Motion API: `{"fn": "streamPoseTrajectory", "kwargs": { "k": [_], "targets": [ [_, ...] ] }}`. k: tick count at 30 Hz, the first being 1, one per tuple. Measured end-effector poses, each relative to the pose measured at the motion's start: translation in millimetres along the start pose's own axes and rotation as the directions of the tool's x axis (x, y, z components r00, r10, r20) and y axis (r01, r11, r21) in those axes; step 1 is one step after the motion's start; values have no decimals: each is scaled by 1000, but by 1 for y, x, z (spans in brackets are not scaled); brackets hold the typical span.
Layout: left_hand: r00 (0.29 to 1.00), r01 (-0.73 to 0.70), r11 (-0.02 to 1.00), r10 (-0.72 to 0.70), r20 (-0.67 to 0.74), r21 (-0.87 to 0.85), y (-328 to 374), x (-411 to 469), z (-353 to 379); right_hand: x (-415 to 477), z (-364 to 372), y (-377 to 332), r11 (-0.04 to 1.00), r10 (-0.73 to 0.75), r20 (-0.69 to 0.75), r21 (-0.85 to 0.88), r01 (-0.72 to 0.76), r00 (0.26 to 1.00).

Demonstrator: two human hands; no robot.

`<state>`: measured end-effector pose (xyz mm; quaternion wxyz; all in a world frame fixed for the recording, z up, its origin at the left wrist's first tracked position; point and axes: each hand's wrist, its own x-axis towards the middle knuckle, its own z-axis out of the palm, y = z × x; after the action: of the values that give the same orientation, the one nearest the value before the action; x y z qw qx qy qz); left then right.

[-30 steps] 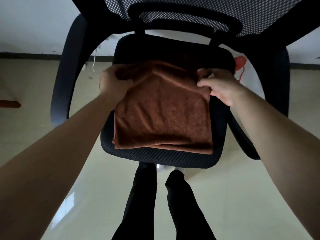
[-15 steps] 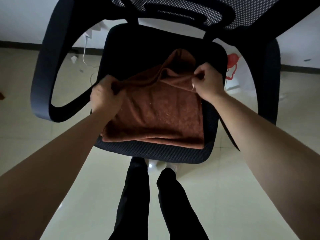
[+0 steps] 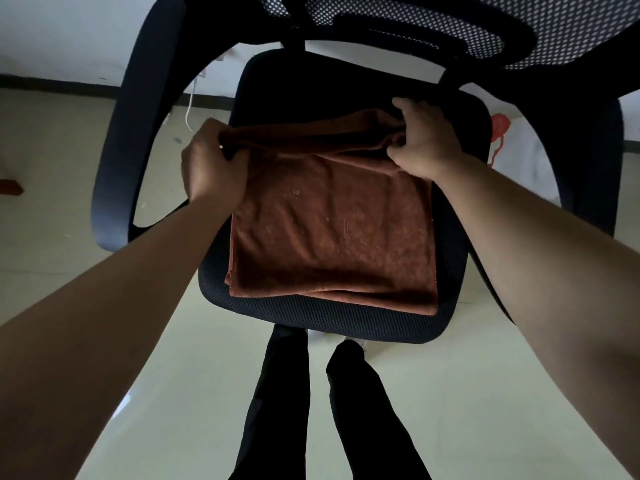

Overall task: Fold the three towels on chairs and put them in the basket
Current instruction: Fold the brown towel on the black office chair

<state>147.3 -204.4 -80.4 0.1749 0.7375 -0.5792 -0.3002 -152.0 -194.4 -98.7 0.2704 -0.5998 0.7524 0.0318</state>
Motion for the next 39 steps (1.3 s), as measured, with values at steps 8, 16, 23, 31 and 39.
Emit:
{"fn": "streamPoseTrajectory", "kwargs": {
  "k": [8,16,23,31,39],
  "targets": [
    [998,-56,998,56,4,-34,7,-23,-22,-72,-12,19,991,-94,-181,-108,75,979],
    [986,-125,985,110,-126,-118,60,-80,-98,-163,-96,15,980,-197,-436,-65,188,878],
    [916,-199,979,168,-364,-47,99,-124,-170,-228,-170,9,961,-258,-652,-98,258,713],
    [940,-319,862,234,249,394,48,-168,-172,-280,-136,33,928,-342,-163,-210,306,925],
    [821,-446,708,80,566,548,-52,-240,-110,-347,15,45,927,-128,139,-337,168,982]
  ]
}}
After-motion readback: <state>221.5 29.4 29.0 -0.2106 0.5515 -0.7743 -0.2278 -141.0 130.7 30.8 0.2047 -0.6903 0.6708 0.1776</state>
